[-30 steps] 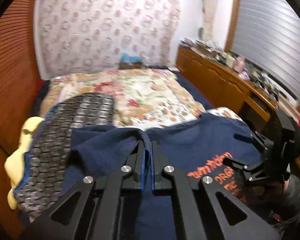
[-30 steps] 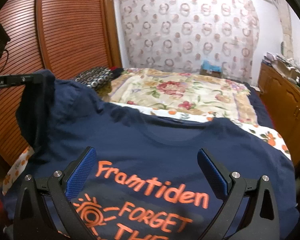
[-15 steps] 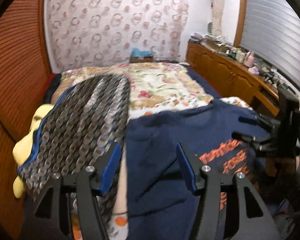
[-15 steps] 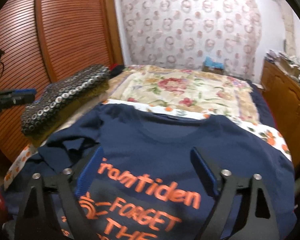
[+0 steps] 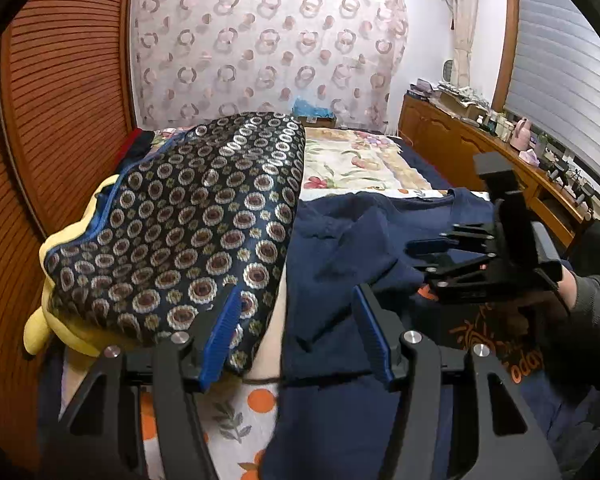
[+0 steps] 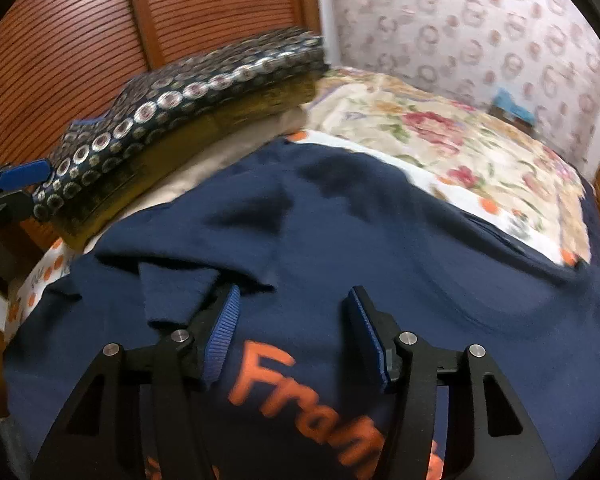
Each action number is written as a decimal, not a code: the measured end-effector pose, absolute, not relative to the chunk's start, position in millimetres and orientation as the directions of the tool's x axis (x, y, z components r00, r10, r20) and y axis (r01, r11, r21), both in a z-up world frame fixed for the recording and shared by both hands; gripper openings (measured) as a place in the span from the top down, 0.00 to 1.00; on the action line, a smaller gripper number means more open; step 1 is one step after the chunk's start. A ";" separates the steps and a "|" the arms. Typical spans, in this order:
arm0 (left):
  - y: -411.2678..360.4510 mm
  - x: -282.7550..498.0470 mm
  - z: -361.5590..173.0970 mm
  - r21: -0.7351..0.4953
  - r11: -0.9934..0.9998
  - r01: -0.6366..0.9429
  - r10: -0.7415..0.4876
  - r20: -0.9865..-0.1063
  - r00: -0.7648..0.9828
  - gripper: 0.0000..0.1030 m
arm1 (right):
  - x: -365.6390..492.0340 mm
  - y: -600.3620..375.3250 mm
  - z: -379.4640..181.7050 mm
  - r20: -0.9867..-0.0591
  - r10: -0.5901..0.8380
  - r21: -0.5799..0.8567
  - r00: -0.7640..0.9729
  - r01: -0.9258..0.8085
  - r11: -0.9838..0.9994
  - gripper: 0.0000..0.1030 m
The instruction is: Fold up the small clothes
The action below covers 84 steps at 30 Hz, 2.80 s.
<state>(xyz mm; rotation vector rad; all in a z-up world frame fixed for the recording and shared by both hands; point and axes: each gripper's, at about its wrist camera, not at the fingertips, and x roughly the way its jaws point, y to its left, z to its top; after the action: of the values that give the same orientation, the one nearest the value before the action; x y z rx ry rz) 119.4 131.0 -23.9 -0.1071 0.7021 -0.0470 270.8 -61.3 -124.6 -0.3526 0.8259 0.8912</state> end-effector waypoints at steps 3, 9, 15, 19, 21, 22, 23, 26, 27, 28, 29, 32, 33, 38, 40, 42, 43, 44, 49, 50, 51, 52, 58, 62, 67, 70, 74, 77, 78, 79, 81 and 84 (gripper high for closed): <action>127.9 113.9 -29.8 -0.108 0.994 0.008 -0.076 -0.637 0.767 0.45 | 265.8 -43.8 -127.4 -0.762 0.547 0.023 0.348 -0.828 0.560 0.62; 121.9 107.6 -28.9 -0.105 0.994 0.014 -0.077 -0.625 0.777 0.45 | 257.6 -40.3 -121.4 -0.737 0.588 0.026 0.334 -0.855 0.519 0.98; 111.8 96.1 -20.5 -0.088 0.996 0.032 -0.079 -0.606 0.792 0.45 | 256.4 -86.0 -75.0 -0.649 0.623 0.041 0.436 -0.798 0.601 0.99; 98.9 95.9 -17.9 -0.094 0.994 0.060 -0.105 -0.600 0.793 0.45 | 255.5 -100.6 -63.0 -0.662 0.541 -0.045 0.518 -0.748 0.662 0.85; 92.8 97.0 -18.1 -0.086 0.994 0.072 -0.109 -0.603 0.791 0.45 | 256.0 -97.9 -70.3 -0.697 0.481 -0.092 0.531 -0.732 0.675 0.71; 88.8 97.6 -19.3 -0.077 0.994 0.077 -0.108 -0.604 0.790 0.45 | 256.7 -100.0 -71.3 -0.698 0.471 -0.098 0.540 -0.723 0.683 0.65; 86.3 98.3 -20.1 -0.074 0.994 0.078 -0.107 -0.605 0.789 0.45 | 256.7 -103.8 -71.8 -0.695 0.455 -0.110 0.557 -0.708 0.697 0.59; 83.5 102.1 -28.3 -0.075 0.994 0.076 -0.106 -0.626 0.772 0.45 | 257.0 -118.0 -71.7 -0.691 0.444 -0.099 0.570 -0.683 0.723 0.57; 83.4 103.1 -32.2 -0.071 0.995 0.072 -0.101 -0.635 0.766 0.45 | 256.4 -125.4 -71.7 -0.691 0.446 -0.087 0.569 -0.678 0.730 0.57; 82.9 102.4 -35.7 -0.066 0.996 0.068 -0.094 -0.642 0.761 0.45 | 254.4 -130.3 -72.9 -0.693 0.445 -0.082 0.568 -0.675 0.733 0.57; 83.1 102.8 -40.3 -0.056 0.997 0.060 -0.081 -0.651 0.754 0.45 | 251.3 -134.2 -75.2 -0.699 0.436 -0.086 0.567 -0.672 0.736 0.57; 84.4 104.2 -51.7 -0.021 0.999 0.040 -0.044 -0.674 0.738 0.45 | 243.3 -142.7 -78.5 -0.708 0.461 -0.036 0.535 -0.679 0.733 0.57; 84.3 105.3 -53.6 -0.014 0.999 0.035 -0.036 -0.680 0.732 0.45 | 238.9 -143.6 -80.2 -0.710 0.480 -0.009 0.515 -0.688 0.725 0.57; 91.0 104.8 -67.1 -0.013 1.000 0.013 -0.018 -0.710 0.704 0.45 | 207.7 -126.1 -93.6 -0.721 0.561 0.087 0.406 -0.751 0.655 0.62; 93.1 104.3 -72.2 -0.010 1.000 0.004 -0.010 -0.718 0.696 0.45 | 199.8 -116.1 -98.2 -0.725 0.577 0.101 0.377 -0.770 0.630 0.64; 95.4 104.1 -77.9 -0.016 1.000 -0.004 -0.009 -0.727 0.687 0.45 | 193.7 -105.8 -105.8 -0.733 0.583 0.115 0.351 -0.781 0.615 0.65; 96.6 104.3 -80.8 -0.020 1.000 -0.009 -0.008 -0.733 0.680 0.45 | 191.8 -100.8 -110.2 -0.739 0.581 0.118 0.340 -0.784 0.610 0.66; 96.5 103.9 -82.5 -0.020 1.000 -0.013 -0.006 -0.736 0.677 0.45 | 190.6 -97.4 -114.5 -0.744 0.577 0.117 0.336 -0.785 0.608 0.68; 96.4 101.3 -91.5 -0.008 1.000 -0.015 0.004 -0.740 0.672 0.45 | 188.0 -84.5 -128.8 -0.761 0.557 0.091 0.334 -0.794 0.601 0.86; 97.3 101.9 -92.1 -0.009 1.000 -0.017 0.005 -0.742 0.670 0.45 | 188.0 -85.4 -129.5 -0.759 0.558 0.089 0.335 -0.796 0.599 0.92; 98.0 102.6 -92.2 -0.012 1.000 -0.017 0.003 -0.744 0.668 0.45 | 188.7 -87.1 -129.0 -0.757 0.564 0.098 0.329 -0.797 0.596 0.93; 98.8 102.5 -91.9 -0.014 1.000 -0.018 0.001 -0.744 0.668 0.45 | 189.4 -88.4 -128.3 -0.756 0.568 0.101 0.326 -0.799 0.593 0.96; 102.0 99.8 -92.2 -0.020 0.999 -0.031 0.006 -0.738 0.675 0.45 | 184.7 -105.2 -112.4 -0.733 0.594 0.119 0.331 -0.798 0.591 0.99; 104.9 98.9 -92.0 -0.019 0.999 -0.035 0.009 -0.739 0.674 0.45 | 177.1 -129.3 -87.7 -0.703 0.637 0.165 0.316 -0.799 0.578 0.99; 105.6 100.6 -93.9 -0.019 0.999 -0.041 0.013 -0.749 0.662 0.45 | 166.4 -145.0 -81.7 -0.716 0.614 0.140 0.332 -0.793 0.593 0.97; 104.4 101.5 -93.6 -0.013 0.999 -0.039 0.016 -0.747 0.665 0.45 | 169.7 -151.2 -82.9 -0.716 0.585 0.098 0.381 -0.775 0.624 0.84; 99.6 101.9 -90.5 0.007 1.000 -0.029 0.024 -0.738 0.675 0.45 | 187.8 -154.4 -87.5 -0.716 0.539 0.035 0.443 -0.749 0.662 0.83; 95.1 102.9 -83.4 0.005 1.000 -0.025 0.020 -0.728 0.685 0.45 | 213.6 -151.6 -98.6 -0.734 0.483 -0.012 0.477 -0.721 0.693 0.83; 94.1 103.5 -80.4 0.001 1.000 -0.023 0.017 -0.725 0.689 0.45 | 223.7 -149.6 -102.7 -0.739 0.481 -0.006 0.471 -0.719 0.695 0.83; 92.7 104.1 -77.6 -0.002 1.000 -0.021 0.013 -0.720 0.693 0.45 | 230.3 -147.5 -105.5 -0.744 0.479 -0.001 0.466 -0.718 0.696 0.83; 88.8 106.6 -71.7 -0.003 1.000 -0.014 0.007 -0.713 0.701 0.45 | 242.7 -140.4 -111.6 -0.755 0.482 0.011 0.445 -0.726 0.688 0.83; 82.8 112.1 -66.4 -0.003 1.000 -0.004 0.001 -0.705 0.709 0.45 | 255.3 -129.1 -118.0 -0.763 0.490 0.029 0.422 -0.735 0.677 0.83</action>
<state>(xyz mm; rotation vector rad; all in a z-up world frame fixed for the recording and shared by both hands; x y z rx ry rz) 112.1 82.8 -66.4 -0.0048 0.7831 0.0026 255.3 -129.1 -118.0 -0.3326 0.8288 0.7849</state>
